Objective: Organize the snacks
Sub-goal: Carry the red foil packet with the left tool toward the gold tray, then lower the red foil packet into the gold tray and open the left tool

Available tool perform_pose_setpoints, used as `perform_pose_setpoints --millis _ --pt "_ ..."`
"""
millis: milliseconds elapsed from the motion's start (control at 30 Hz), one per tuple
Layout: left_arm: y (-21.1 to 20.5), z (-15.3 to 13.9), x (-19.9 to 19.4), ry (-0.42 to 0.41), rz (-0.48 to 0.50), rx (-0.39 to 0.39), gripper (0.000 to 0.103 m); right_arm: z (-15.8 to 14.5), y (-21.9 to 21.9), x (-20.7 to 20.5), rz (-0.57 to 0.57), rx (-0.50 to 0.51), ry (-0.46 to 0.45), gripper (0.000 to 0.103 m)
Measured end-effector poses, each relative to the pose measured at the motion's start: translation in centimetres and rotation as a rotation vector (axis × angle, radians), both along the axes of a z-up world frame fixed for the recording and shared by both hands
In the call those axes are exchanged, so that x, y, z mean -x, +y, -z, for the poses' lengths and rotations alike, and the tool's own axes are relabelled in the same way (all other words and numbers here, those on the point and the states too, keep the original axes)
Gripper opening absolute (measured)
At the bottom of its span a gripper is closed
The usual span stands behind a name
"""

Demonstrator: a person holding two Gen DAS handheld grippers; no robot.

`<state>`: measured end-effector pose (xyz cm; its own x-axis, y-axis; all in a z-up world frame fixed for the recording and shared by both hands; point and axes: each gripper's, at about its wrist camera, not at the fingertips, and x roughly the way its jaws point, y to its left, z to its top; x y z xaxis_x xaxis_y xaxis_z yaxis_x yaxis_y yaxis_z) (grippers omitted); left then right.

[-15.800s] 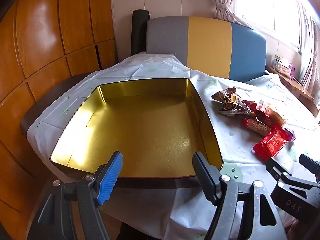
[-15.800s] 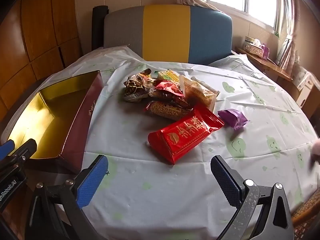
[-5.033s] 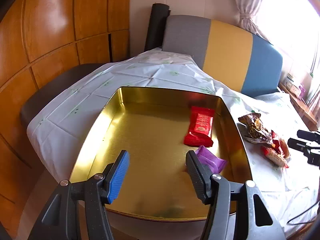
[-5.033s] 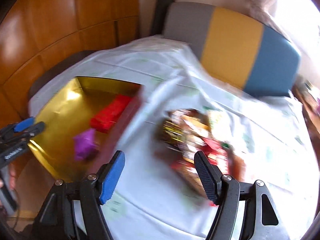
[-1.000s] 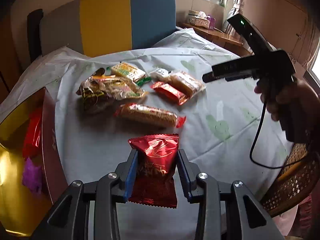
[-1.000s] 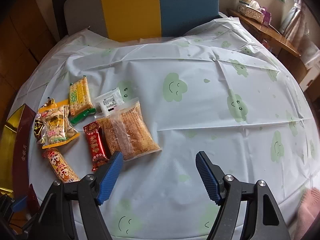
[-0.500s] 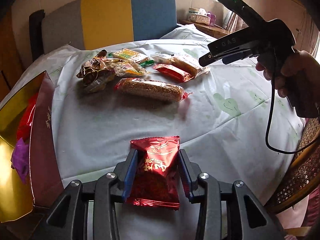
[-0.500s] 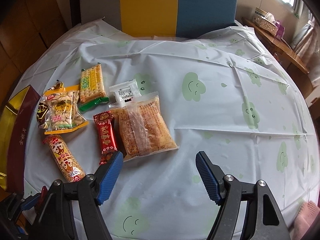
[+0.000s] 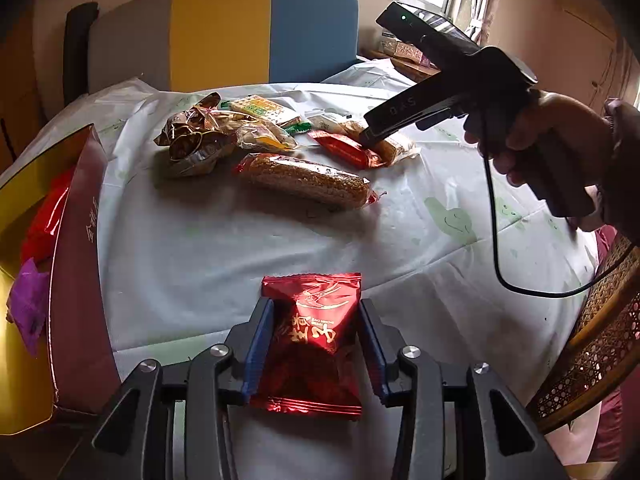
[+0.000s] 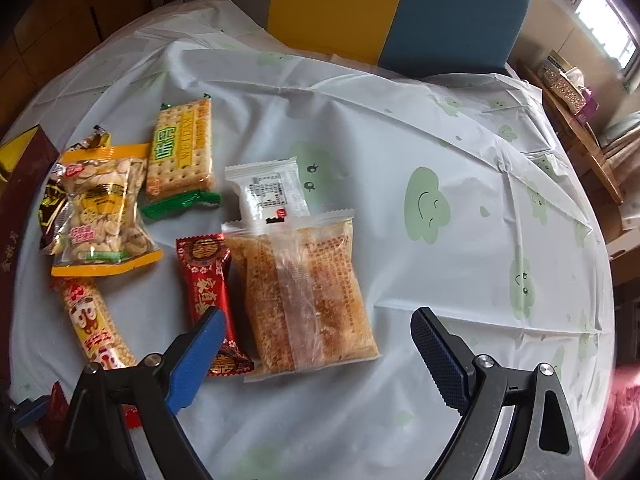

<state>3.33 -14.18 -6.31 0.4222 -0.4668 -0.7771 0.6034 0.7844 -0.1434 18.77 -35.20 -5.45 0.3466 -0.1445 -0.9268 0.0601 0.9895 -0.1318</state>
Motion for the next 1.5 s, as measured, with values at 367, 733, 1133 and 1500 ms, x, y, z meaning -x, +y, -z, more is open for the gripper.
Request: perform_pose_setpoints --millis 367,733,1133,1500 --pt "0.2 0.1 -0.1 0.008 -0.01 0.017 0.045 0.4 -0.9 -0.4 0.011 -0.095 0.028 0.059" --pt "0.2 0.0 0.0 0.006 -0.018 0.02 0.045 1.5 1.5 4.4 -0.069 0.031 0.116 0.063" --pt "2.0 -4.4 0.3 -0.029 -0.035 0.1 0.04 2.6 -1.4 4.6 -0.005 -0.063 0.075 0.065" --pt "14.1 -10.3 -8.1 0.063 -0.371 0.207 0.04 2.0 0.6 5.3 -0.031 -0.039 0.073 0.063"
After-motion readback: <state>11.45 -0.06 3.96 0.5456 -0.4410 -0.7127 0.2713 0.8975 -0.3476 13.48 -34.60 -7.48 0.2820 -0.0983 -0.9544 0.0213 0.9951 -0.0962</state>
